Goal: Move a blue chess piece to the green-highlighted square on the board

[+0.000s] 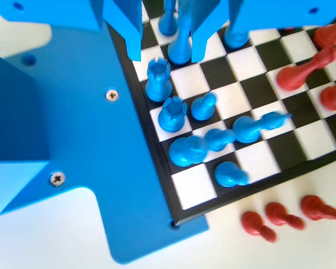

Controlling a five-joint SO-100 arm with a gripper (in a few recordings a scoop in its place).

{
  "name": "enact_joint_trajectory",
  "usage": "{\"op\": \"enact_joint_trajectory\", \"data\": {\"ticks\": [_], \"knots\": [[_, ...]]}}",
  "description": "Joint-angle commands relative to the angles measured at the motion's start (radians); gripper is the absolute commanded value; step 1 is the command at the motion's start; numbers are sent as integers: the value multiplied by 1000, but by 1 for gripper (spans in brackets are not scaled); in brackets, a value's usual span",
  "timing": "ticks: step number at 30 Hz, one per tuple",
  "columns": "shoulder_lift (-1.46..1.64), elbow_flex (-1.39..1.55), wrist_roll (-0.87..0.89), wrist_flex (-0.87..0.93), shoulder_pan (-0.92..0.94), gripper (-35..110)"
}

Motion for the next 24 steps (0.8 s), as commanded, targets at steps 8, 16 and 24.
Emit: {"op": "enact_joint_trajectory", "data": {"ticks": [8, 16, 24], "knots": [[118, -252, 129, 299, -49, 1], [279, -350, 417, 469, -144, 1], [405, -466, 788, 647, -241, 1]]}}
